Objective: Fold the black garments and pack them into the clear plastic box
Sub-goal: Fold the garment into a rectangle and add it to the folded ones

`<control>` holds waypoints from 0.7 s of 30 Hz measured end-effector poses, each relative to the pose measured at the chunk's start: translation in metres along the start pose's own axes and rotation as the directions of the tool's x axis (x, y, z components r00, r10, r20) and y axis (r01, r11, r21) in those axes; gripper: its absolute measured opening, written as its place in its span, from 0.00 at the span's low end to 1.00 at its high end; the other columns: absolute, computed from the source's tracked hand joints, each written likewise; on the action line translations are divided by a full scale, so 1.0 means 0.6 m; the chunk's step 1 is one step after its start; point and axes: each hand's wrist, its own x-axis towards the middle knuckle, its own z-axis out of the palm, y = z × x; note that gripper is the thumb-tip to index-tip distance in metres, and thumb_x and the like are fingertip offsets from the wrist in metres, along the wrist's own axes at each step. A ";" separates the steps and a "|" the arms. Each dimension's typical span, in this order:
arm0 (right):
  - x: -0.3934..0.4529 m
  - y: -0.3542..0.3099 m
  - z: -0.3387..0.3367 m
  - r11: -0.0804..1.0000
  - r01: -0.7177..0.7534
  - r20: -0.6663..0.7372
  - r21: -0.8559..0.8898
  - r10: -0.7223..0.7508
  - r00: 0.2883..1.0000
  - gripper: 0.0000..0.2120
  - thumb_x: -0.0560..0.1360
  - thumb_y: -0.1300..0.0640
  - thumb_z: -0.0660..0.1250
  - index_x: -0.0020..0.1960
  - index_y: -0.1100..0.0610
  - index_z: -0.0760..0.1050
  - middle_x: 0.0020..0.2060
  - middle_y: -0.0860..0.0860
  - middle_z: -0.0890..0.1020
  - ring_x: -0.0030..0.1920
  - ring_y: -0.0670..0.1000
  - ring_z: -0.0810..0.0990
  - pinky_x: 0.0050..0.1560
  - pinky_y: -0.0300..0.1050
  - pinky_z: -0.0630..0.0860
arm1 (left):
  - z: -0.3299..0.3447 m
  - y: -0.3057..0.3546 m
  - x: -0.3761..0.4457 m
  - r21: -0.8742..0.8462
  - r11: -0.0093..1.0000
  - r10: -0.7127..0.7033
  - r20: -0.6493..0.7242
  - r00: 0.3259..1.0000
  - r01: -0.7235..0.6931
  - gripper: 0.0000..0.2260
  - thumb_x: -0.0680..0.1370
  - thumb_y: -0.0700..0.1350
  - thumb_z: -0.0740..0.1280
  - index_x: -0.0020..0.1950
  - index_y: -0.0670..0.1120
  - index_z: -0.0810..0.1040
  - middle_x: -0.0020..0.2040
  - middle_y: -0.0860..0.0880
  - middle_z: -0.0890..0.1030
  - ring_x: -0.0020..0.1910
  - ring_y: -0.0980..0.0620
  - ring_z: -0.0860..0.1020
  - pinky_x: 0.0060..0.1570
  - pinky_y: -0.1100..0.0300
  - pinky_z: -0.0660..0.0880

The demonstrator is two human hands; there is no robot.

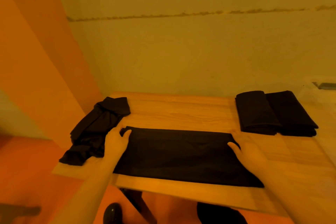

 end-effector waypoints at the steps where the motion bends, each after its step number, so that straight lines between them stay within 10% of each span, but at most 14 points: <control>1: -0.004 0.001 0.003 0.997 -0.016 -0.091 0.075 0.023 0.996 0.23 0.78 0.54 0.61 0.71 0.60 0.63 0.68 0.59 0.70 0.67 0.57 0.69 0.67 0.46 0.64 | 0.000 0.000 0.006 -0.007 1.000 -0.006 -0.001 1.000 0.006 0.16 0.78 0.41 0.65 0.63 0.36 0.74 0.55 0.35 0.78 0.56 0.38 0.75 0.51 0.53 0.70; 11: 0.018 0.032 -0.012 0.944 -0.153 -0.226 0.293 0.224 0.948 0.07 0.74 0.60 0.68 0.49 0.63 0.79 0.46 0.57 0.77 0.50 0.59 0.77 0.50 0.48 0.73 | 0.000 -0.017 0.030 0.088 0.994 0.079 -0.188 0.979 -0.063 0.10 0.77 0.42 0.67 0.38 0.40 0.80 0.35 0.41 0.79 0.33 0.46 0.75 0.33 0.55 0.70; 21: 0.043 0.034 -0.044 0.911 -0.230 -0.154 0.344 0.296 0.943 0.07 0.77 0.59 0.63 0.51 0.61 0.78 0.45 0.54 0.79 0.43 0.47 0.73 0.35 0.33 0.63 | 0.024 0.022 0.064 0.026 0.989 0.147 -0.198 0.969 -0.145 0.10 0.78 0.43 0.65 0.41 0.38 0.79 0.38 0.41 0.79 0.35 0.48 0.74 0.34 0.61 0.66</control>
